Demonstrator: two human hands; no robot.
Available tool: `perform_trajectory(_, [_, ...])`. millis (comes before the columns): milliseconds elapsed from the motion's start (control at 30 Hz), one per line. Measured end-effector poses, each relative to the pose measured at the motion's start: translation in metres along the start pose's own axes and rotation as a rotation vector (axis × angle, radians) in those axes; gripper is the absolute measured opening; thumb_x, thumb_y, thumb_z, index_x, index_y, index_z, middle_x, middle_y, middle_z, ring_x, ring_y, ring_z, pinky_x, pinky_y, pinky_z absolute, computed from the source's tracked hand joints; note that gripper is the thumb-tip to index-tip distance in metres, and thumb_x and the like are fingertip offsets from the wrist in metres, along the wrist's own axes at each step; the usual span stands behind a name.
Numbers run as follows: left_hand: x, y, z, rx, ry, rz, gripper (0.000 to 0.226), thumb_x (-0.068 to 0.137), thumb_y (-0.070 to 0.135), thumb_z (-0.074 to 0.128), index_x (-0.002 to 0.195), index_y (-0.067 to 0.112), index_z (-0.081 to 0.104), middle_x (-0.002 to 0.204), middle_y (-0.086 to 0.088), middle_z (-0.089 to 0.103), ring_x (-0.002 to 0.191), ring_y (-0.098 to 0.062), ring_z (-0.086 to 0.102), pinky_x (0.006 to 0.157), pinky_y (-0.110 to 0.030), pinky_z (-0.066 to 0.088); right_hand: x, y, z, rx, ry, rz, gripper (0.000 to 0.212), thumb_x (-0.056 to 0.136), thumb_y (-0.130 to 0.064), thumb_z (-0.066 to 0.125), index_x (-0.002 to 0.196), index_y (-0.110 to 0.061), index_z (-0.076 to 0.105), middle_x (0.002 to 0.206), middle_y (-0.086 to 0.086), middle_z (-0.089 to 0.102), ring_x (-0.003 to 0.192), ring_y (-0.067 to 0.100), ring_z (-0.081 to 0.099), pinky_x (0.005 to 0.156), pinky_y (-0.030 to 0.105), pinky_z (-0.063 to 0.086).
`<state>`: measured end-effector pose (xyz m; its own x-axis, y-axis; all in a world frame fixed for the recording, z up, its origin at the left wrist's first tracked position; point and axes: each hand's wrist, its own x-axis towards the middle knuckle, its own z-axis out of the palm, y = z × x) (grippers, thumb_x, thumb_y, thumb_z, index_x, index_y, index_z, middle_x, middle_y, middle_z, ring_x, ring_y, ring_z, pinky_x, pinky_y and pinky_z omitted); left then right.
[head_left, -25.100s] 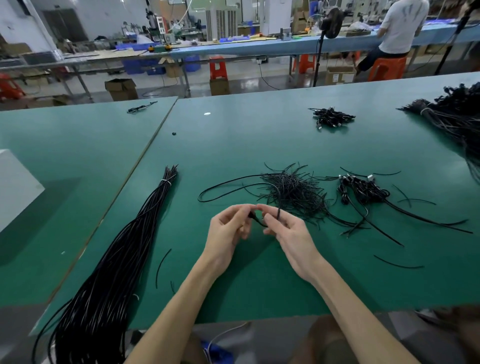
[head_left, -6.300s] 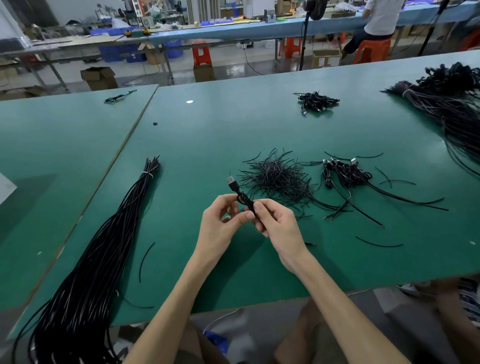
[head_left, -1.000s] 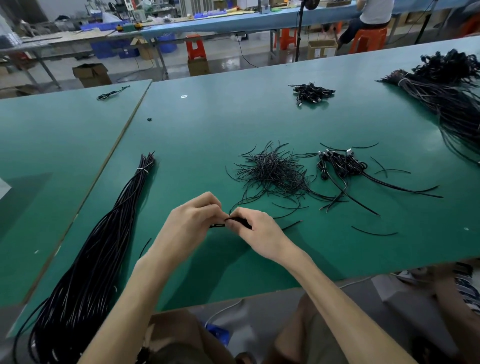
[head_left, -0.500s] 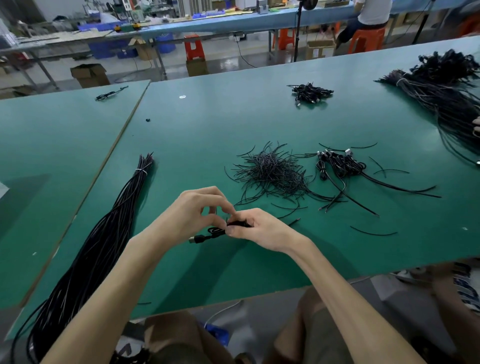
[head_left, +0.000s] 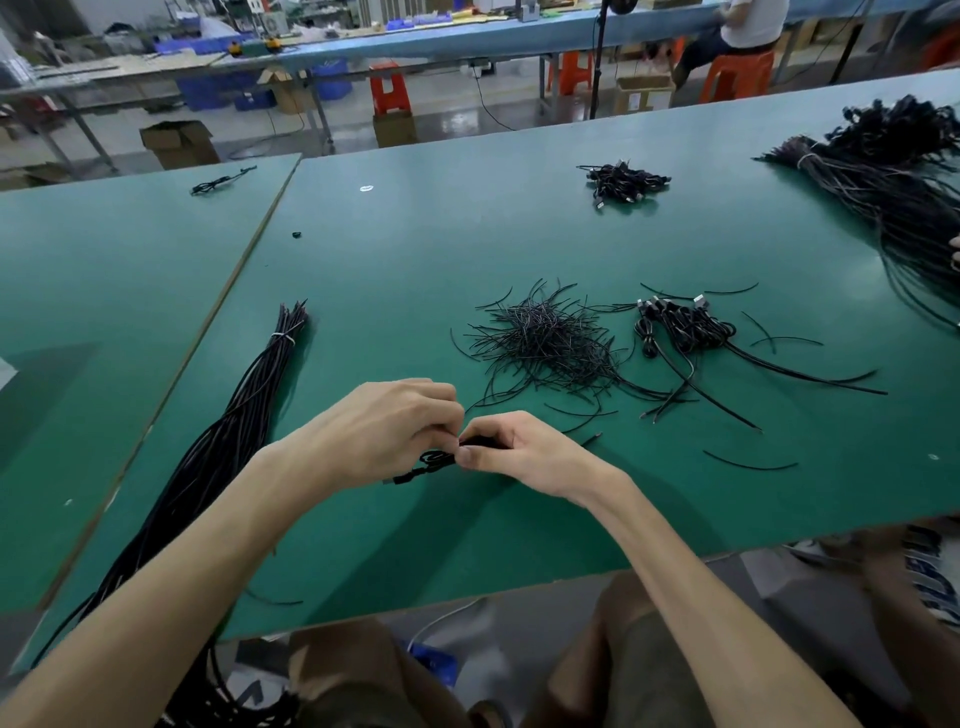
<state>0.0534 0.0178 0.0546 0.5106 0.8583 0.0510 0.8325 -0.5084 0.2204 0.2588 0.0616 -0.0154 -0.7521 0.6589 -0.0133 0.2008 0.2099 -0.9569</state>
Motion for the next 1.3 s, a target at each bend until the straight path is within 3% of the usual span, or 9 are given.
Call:
perform_trajectory(133, [-0.003,0.002,0.003,-0.080,-0.071,-0.022,0.020,0.103,0.023,0.055,0.084,0.022,0.055,0.086,0.010,0.048,0.075,-0.014,0.048,0.069,-0.039,0.046,-0.001,0.001,0.003,-0.039,0.009,-0.020,0.018,0.100,-0.030,0.067,0.100,-0.012,0.070,0.074,-0.004,0.053,0.066,0.012,0.038,0.062,0.029,0.031])
perform_trajectory(267, [-0.004,0.006,0.012,-0.042,-0.027,-0.035,0.023,0.105,0.024,0.049,0.083,0.019,0.049,0.084,0.008,0.045,0.070,-0.015,0.045,0.069,-0.042,0.046,-0.002,0.005,0.012,-0.086,0.152,-0.007,0.014,0.099,-0.031,0.067,0.097,-0.018,0.071,0.083,0.013,0.065,0.073,0.017,0.049,0.072,0.048,0.045])
perform_trajectory(367, [-0.002,0.006,0.020,-0.039,0.036,-0.088,0.025,0.105,0.026,0.046,0.081,0.019,0.044,0.081,0.007,0.044,0.068,-0.017,0.043,0.067,-0.042,0.045,-0.004,0.008,0.019,-0.151,0.268,-0.025,0.010,0.099,-0.030,0.067,0.095,-0.021,0.071,0.080,-0.001,0.068,0.070,0.012,0.052,0.070,0.037,0.047])
perform_trajectory(500, [0.006,0.024,0.044,-0.174,0.328,-0.303,0.027,0.103,0.024,0.050,0.078,0.017,0.043,0.077,0.007,0.046,0.069,-0.020,0.044,0.065,-0.040,0.041,-0.008,0.006,0.021,-0.168,0.447,-0.054,0.010,0.101,-0.021,0.064,0.100,-0.014,0.071,0.085,0.000,0.072,0.077,0.021,0.061,0.076,0.043,0.053])
perform_trajectory(667, [0.031,0.055,0.073,-0.406,0.699,-0.586,0.029,0.101,0.022,0.054,0.074,0.019,0.045,0.069,0.009,0.049,0.063,-0.010,0.044,0.058,-0.021,0.033,-0.013,0.004,0.027,-0.391,0.679,-0.146,0.020,0.104,-0.017,0.058,0.118,-0.011,0.070,0.104,0.002,0.071,0.089,0.023,0.064,0.081,0.044,0.054])
perform_trajectory(800, [0.049,0.064,0.080,-0.688,0.857,-0.735,0.029,0.101,0.021,0.053,0.074,0.013,0.051,0.065,0.009,0.054,0.060,-0.010,0.044,0.060,-0.027,0.037,-0.014,0.002,0.028,-0.407,0.684,-0.177,0.035,0.107,-0.014,0.051,0.140,-0.005,0.059,0.110,0.006,0.063,0.094,0.021,0.063,0.088,0.037,0.054])
perform_trajectory(967, [0.051,0.055,0.080,-1.104,0.945,-0.647,0.025,0.103,0.011,0.054,0.079,0.004,0.057,0.061,0.013,0.050,0.057,-0.004,0.041,0.055,-0.019,0.039,-0.013,-0.001,0.027,-0.287,0.675,-0.236,0.040,0.108,-0.014,0.050,0.145,0.000,0.054,0.110,0.001,0.061,0.090,0.006,0.059,0.087,0.015,0.047])
perform_trajectory(1133, [0.044,0.053,0.085,-1.320,0.866,-0.568,0.025,0.105,0.015,0.054,0.080,0.013,0.060,0.067,0.011,0.052,0.061,-0.003,0.041,0.060,-0.015,0.039,-0.013,0.005,0.015,0.018,0.684,-0.179,0.038,0.097,-0.001,0.066,0.133,-0.014,0.067,0.115,-0.007,0.071,0.104,0.009,0.068,0.093,0.032,0.058])
perform_trajectory(1300, [0.040,0.060,0.083,-1.553,0.764,-0.447,0.027,0.101,0.020,0.058,0.074,0.019,0.053,0.071,0.002,0.039,0.064,-0.011,0.030,0.063,-0.023,0.032,-0.013,0.006,0.013,0.122,0.722,-0.191,0.041,0.092,0.006,0.068,0.120,-0.024,0.074,0.115,-0.009,0.070,0.112,0.012,0.067,0.093,0.029,0.056])
